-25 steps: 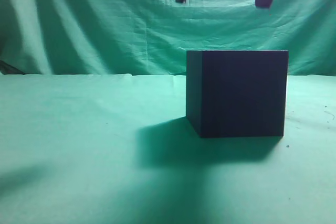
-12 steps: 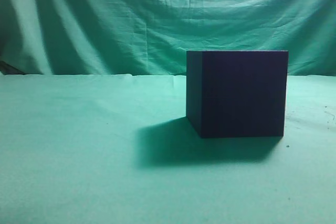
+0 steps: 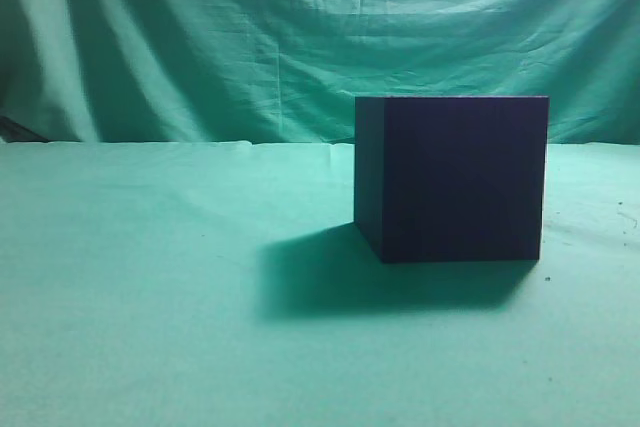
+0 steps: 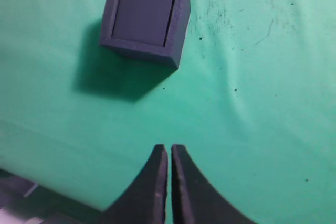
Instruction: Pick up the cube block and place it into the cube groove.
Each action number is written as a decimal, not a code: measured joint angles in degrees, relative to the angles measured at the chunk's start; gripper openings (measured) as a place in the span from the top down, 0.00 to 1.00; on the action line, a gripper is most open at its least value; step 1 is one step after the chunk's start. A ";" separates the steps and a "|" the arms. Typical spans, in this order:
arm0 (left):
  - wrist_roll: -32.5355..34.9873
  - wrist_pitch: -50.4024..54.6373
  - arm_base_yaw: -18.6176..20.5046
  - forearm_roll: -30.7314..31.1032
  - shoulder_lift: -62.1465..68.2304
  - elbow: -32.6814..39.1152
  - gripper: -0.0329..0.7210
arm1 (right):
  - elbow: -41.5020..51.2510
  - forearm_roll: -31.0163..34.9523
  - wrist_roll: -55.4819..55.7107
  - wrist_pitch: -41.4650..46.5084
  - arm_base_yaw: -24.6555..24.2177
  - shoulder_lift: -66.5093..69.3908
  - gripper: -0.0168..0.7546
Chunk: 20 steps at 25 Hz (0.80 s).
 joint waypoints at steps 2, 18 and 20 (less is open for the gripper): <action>0.00 0.00 0.00 0.00 0.00 0.00 0.96 | 2.48 0.00 -0.99 -0.25 0.00 -5.93 0.98; 0.00 0.00 0.00 0.00 0.00 0.00 0.96 | 9.17 10.03 -18.12 -6.99 0.00 -35.83 0.98; 0.00 0.00 0.00 0.00 0.00 0.00 0.96 | 9.17 10.17 -22.51 -8.28 0.00 -35.93 0.98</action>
